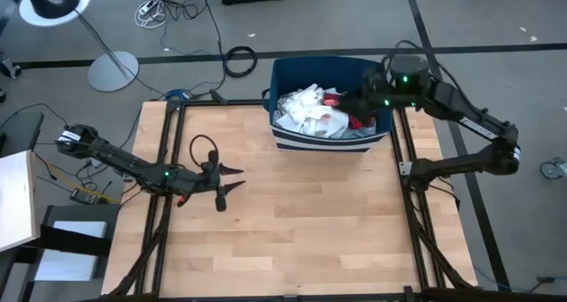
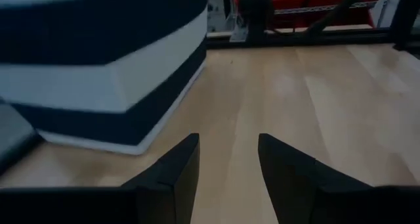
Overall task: Sort clothes
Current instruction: Return to Home Position
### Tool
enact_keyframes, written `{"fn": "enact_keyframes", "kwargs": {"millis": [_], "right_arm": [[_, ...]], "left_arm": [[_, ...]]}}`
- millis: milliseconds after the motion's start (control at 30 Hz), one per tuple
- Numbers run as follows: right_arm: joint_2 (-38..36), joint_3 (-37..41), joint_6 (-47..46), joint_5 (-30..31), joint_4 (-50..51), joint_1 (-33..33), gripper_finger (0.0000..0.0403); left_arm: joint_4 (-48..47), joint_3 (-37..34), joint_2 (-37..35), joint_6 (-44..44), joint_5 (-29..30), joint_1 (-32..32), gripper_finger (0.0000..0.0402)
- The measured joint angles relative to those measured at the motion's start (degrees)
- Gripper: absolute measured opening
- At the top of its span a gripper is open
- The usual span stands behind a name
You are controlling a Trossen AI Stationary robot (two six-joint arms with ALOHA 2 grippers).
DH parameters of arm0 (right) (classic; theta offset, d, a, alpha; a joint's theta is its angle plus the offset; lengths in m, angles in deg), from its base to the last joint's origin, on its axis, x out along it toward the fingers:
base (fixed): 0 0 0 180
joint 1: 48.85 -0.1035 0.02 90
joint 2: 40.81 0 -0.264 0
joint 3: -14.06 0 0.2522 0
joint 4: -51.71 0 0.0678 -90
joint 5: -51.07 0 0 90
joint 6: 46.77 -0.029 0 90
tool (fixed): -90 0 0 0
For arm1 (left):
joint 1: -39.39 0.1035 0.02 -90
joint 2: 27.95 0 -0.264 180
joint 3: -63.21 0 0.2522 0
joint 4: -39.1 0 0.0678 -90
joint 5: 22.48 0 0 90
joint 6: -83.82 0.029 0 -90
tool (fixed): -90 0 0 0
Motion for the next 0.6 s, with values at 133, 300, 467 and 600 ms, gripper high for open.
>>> {"fn": "enact_keyframes", "kwargs": {"millis": [133,300,467,600], "right_arm": [[-2.51,2.59,6.28,-2.85,5.62,-4.89,0.0214],[-4.23,10.50,6.45,0.03,4.46,-10.97,0.0213],[-6.32,20.66,4.98,3.08,-3.52,-15.73,0.0213],[-10.94,27.89,4.09,7.33,-9.18,-20.16,0.0213]], "left_arm": [[-0.82,0.00,-0.02,-2.51,-2.04,1.60,0.0163],[-0.61,-0.02,-0.11,-2.57,-11.96,5.68,0.0163],[4.62,-3.54,-0.20,-2.78,-18.21,9.57,0.0163],[14.97,-10.52,-1.57,-4.99,-19.34,10.96,0.0163]]}}
